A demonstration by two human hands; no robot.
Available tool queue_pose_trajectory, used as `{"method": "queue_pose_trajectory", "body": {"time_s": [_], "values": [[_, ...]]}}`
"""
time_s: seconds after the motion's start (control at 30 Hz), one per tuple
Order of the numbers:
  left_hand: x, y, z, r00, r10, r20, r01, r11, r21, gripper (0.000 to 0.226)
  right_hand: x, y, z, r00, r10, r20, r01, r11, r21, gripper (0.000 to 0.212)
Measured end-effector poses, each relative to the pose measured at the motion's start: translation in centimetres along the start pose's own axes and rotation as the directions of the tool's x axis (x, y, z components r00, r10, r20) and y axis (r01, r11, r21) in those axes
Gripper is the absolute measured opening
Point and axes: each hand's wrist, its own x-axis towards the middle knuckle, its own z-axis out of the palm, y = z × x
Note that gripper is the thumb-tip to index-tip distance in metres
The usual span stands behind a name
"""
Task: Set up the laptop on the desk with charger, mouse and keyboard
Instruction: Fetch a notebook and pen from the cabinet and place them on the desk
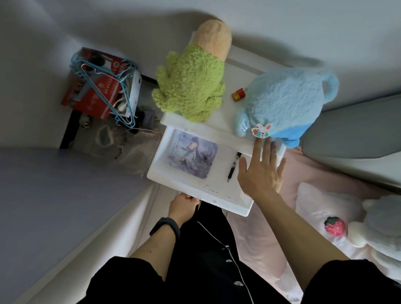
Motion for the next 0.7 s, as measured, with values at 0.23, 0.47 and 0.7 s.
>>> {"method": "queue_pose_trajectory", "body": {"time_s": [0.23,0.47,0.7], "values": [[-2.1,-2.1,-0.1,0.999,0.03,0.034,-0.026,0.993,-0.117,0.014,-2.1,-0.7,1.4,0.998,-0.058,-0.036,0.057,0.998,-0.033,0.083],[-4.1,-1.3,-5.0,0.97,0.048,0.239,-0.097,0.975,0.198,0.023,-5.4,-0.9,2.5,0.985,-0.153,-0.081,0.151,0.988,-0.023,0.078],[-4.1,5.0,-7.3,0.952,0.297,-0.07,-0.296,0.955,0.023,0.025,-4.7,-1.7,4.9,0.99,-0.142,0.001,0.142,0.988,0.065,0.058]]}}
